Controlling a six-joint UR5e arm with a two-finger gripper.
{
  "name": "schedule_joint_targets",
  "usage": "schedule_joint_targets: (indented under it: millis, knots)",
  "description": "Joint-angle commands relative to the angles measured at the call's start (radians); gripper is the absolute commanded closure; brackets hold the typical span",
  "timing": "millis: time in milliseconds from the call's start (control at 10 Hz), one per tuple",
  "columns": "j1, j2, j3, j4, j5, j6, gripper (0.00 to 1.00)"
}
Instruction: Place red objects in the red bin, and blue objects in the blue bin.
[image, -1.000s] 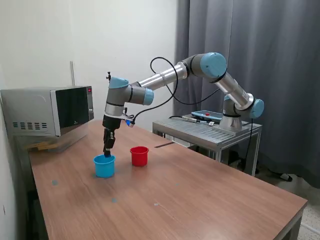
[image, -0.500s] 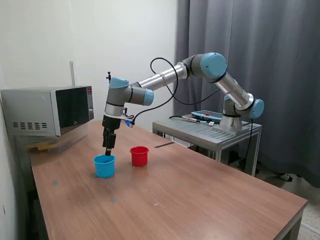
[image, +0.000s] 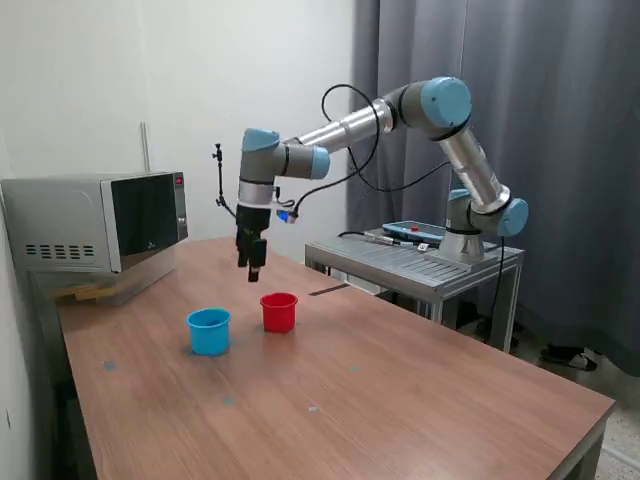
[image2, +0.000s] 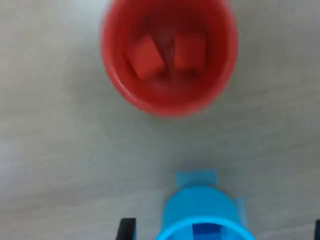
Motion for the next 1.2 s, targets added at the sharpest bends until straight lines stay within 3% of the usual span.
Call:
schedule_joint_targets:
  millis: [0,500,1100]
  knots:
    - [-0.006,-0.229,0.145,0.108,0.003,-0.008,0.00]
    - [0.004,-0.495,0.284,0.188,0.004,-0.038,0.00]
    - [0.004,-0.647,0.276,0.372,0.009,-0.061,0.00]
